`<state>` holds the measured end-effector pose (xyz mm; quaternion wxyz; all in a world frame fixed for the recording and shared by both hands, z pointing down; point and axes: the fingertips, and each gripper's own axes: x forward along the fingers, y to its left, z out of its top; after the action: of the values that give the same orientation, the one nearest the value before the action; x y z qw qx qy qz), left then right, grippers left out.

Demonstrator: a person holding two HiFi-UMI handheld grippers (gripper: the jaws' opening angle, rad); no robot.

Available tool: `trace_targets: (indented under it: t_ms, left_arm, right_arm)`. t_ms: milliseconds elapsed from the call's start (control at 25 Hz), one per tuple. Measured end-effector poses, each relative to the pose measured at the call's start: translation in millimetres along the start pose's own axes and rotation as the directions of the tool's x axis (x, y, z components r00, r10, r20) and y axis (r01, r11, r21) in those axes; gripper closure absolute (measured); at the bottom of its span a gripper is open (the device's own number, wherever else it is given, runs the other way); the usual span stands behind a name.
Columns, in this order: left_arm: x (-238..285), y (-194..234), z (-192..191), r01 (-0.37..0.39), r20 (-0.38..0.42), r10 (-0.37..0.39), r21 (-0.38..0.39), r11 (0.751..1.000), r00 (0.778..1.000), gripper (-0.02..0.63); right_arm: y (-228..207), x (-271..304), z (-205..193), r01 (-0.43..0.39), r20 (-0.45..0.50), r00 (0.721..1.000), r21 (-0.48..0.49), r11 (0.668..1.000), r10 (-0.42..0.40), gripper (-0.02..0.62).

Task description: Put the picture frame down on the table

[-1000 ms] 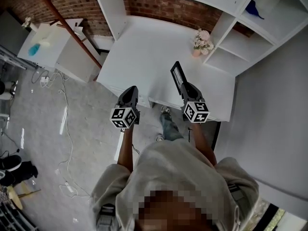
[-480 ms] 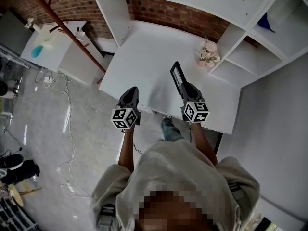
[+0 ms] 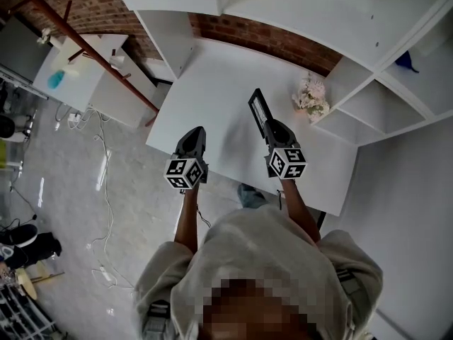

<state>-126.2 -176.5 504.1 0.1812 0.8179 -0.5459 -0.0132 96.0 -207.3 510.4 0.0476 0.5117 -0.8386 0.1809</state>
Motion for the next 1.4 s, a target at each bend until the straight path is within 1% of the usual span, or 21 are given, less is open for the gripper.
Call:
trace_targets:
  t_ms: [440,840,1120,1400]
  left_arm:
    - [60,17,-1,-0.033,-0.061,0.033,0.003,0.999,0.998,0.589]
    - [119,18,3,-0.045,-0.09,0.046,0.01,0.999,0.995,0.589]
    - [135,27,-13,-0.048,-0.126,0.05,0.018,0.999,0.991,0.589]
    - [138,39,-24,-0.044,-0.142,0.044,0.006,0.999,0.989,0.589]
  right_arm:
    - [-28,59,10,-0.038,-0.017,0.999,0.045,0.998,0.038,0.514]
    - [-56,95,21,-0.075,-0.027,0.997,0.085,0.993,0.078,0.514]
    - [-61,114,2,-0.085,-0.043,0.995,0.122,0.989,0.091,0.514]
    - [-64,123,-8,-0.062,-0.051,0.996,0.137,0.989,0.07,0.514]
